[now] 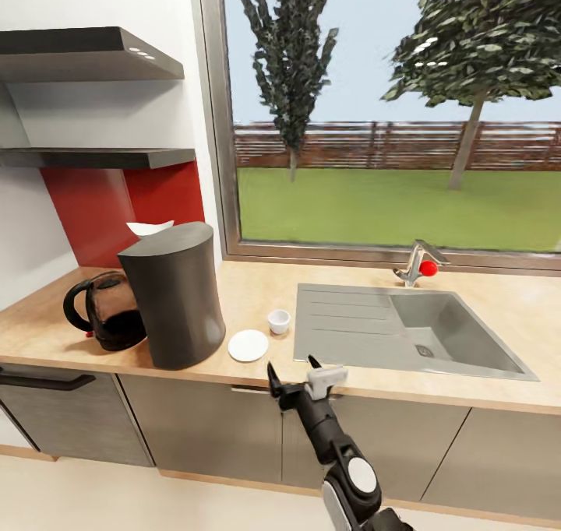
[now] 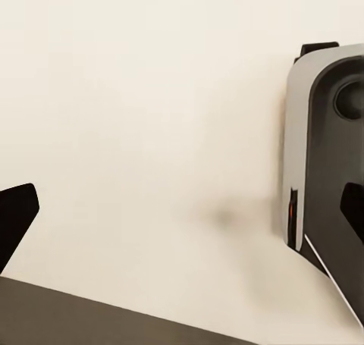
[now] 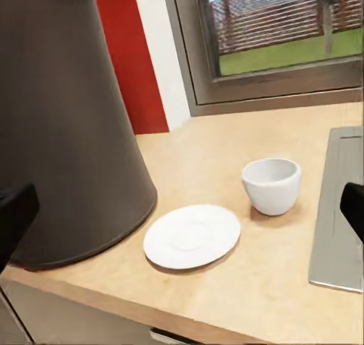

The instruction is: Set up a coffee station on the kitchen countertop: keep the coffee maker on the countertop, move the bottle of coffee from the kitchen shelf to the counter next to the coffee maker, place a paper coffee filter on top of the coffee maker, put the saucer next to the coffee maker with the coffee cup on the saucer, and place the electric kettle next to the coffee maker.

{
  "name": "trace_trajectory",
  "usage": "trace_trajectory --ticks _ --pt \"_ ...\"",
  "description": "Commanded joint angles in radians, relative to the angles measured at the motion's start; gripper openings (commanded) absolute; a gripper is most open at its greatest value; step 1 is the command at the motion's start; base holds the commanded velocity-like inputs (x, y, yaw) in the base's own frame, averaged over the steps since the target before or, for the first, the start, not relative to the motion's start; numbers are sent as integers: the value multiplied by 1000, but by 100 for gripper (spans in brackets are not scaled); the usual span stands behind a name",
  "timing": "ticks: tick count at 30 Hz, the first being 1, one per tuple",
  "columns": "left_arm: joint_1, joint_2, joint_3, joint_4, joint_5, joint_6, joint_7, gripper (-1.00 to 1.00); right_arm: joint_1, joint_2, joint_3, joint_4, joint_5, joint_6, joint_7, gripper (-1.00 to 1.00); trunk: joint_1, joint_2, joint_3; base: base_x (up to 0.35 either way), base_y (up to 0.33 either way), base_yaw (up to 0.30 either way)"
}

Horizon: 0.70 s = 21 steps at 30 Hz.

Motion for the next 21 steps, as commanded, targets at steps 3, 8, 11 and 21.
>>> trace_trajectory --ticks 3,8,11,21 --pt "-1 1 8 2 -10 -4 3 100 -1 3 3 -53 -12 -3 -1 100 1 -2 -2 0 0 0" --pt "0 1 7 2 -10 -2 3 100 -9 29 2 -70 -11 1 -5 100 1 -2 -2 0 0 0" --pt "0 2 8 3 -10 0 3 100 -66 29 1 -70 -10 36 -51 100 1 -2 -2 0 0 0" --pt "10 2 7 5 -10 3 5 100 -359 29 -2 -57 -15 430 -344 100 1 -2 -2 0 0 0"
